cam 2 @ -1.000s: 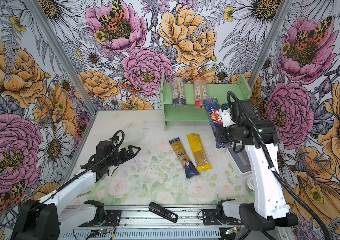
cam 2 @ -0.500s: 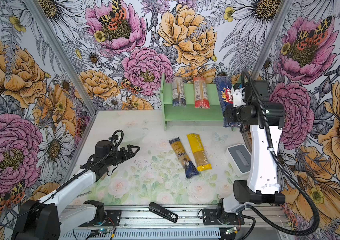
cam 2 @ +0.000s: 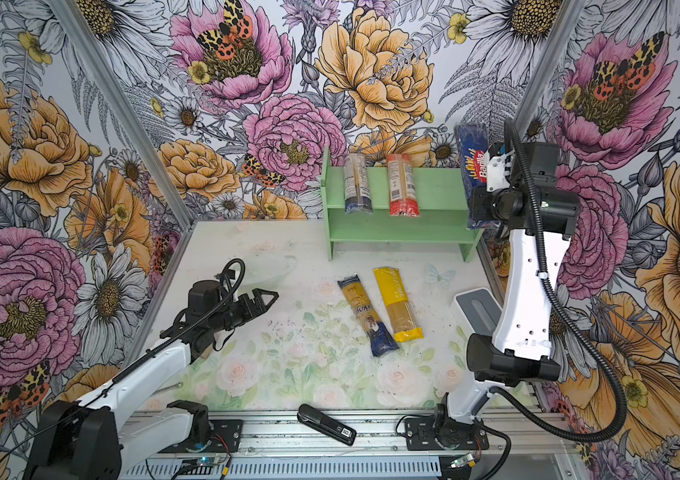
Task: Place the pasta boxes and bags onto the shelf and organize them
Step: 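Carry the upright Barilla box with the right gripper toward the green shelf, then lower the Barilla box onto the shelf beside the red-topped bag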
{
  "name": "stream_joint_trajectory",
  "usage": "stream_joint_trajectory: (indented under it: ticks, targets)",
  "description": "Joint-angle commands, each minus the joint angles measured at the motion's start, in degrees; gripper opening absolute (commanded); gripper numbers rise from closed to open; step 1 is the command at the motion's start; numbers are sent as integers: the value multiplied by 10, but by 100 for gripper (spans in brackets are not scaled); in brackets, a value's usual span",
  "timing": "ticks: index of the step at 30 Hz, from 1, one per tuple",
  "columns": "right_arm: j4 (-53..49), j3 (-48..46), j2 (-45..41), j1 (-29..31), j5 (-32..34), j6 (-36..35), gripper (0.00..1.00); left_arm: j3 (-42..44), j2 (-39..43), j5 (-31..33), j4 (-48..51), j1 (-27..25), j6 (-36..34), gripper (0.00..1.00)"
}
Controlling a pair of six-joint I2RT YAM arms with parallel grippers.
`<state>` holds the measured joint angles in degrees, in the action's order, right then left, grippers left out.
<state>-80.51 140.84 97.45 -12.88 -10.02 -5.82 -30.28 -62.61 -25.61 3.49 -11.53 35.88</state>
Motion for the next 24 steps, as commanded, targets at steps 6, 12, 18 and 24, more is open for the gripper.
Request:
stream_joint_trajectory:
  ticks: [6, 12, 18, 24]
  targets:
    - [140, 38, 23, -3, -32, -32, 0, 8, 14, -9, -18, 2, -1, 99]
    - [176, 45, 48, -3, -37, -31, 0, 8, 15, -4, -17, 1, -1, 99]
    - [189, 77, 79, -3, -44, -23, 0, 8, 11, -4, -18, 1, -1, 99]
    - [210, 81, 100, -3, -40, -18, 0, 10, 7, -3, -23, 3, -1, 99]
